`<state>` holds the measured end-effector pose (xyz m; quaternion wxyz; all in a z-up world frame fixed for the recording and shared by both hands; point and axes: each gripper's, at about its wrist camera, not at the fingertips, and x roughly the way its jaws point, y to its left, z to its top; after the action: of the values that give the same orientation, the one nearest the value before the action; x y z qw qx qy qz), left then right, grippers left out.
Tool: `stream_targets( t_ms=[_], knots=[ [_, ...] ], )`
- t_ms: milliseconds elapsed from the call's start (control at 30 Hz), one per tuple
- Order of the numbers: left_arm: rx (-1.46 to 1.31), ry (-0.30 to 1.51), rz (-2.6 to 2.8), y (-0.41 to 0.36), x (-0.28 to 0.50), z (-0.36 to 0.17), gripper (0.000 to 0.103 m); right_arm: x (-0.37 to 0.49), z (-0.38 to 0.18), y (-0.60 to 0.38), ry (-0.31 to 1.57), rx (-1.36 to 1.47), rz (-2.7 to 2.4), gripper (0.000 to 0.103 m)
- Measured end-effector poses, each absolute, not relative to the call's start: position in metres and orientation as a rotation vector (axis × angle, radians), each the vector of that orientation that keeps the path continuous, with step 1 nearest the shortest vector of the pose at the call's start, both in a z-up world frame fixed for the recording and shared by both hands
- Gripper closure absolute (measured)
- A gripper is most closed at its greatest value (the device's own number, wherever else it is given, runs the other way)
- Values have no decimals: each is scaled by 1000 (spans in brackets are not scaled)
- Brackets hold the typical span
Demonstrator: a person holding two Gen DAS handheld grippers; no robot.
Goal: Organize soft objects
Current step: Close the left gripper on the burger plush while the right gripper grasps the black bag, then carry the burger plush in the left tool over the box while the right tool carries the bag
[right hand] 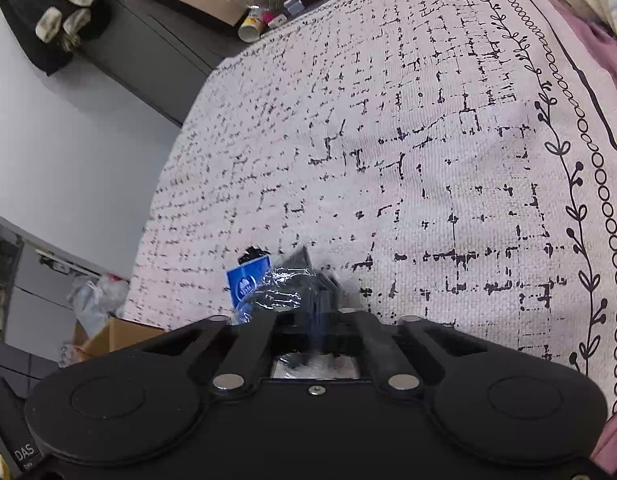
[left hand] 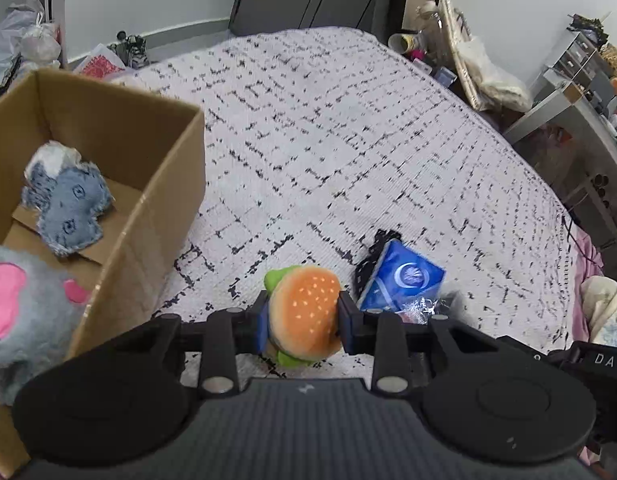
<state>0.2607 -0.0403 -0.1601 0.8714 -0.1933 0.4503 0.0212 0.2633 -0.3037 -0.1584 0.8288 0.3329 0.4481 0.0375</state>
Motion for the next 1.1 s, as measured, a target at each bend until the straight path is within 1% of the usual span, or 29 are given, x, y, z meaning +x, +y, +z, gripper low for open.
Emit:
stream_targets(
  t_ms=[200, 233, 267, 300, 333, 367, 400, 433, 633, 800, 967, 1000, 1100],
  knots=[
    [-393, 911, 42, -42, 253, -140, 70, 259, -159, -311, 964, 761, 80, 103],
    [-387, 906, 38, -43, 252, -138, 70, 259, -162, -313, 971, 783, 75, 98],
    [-384, 903, 36, -44, 252, -138, 70, 260, -164, -313, 978, 794, 66, 96],
    [-385, 902, 36, -44, 251, -138, 70, 261, -166, -314, 988, 804, 62, 91],
    [-387, 903, 36, -44, 251, -138, 70, 261, -168, -315, 994, 820, 67, 72],
    [-388, 903, 36, -44, 251, -139, 70, 260, -170, -315, 993, 834, 71, 61],
    [-388, 903, 37, -44, 252, -140, 70, 260, -172, -314, 993, 834, 74, 45],
    [-389, 905, 39, -44, 253, -141, 70, 260, -172, -312, 995, 824, 78, 42],
    [-390, 917, 30, -43, 255, -149, 70, 266, -179, -295, 1025, 767, 116, 42],
    [-399, 935, 25, -41, 259, -159, 70, 275, -192, -275, 1049, 638, 154, 42],
    [-404, 953, 27, -36, 261, -166, 70, 276, -191, -259, 1024, 526, 157, 42],
    [-406, 956, 28, -35, 261, -167, 70, 276, -192, -257, 1021, 513, 153, 44],
    [-399, 957, 27, -34, 260, -168, 70, 275, -192, -255, 1008, 486, 153, 60]
  ],
)
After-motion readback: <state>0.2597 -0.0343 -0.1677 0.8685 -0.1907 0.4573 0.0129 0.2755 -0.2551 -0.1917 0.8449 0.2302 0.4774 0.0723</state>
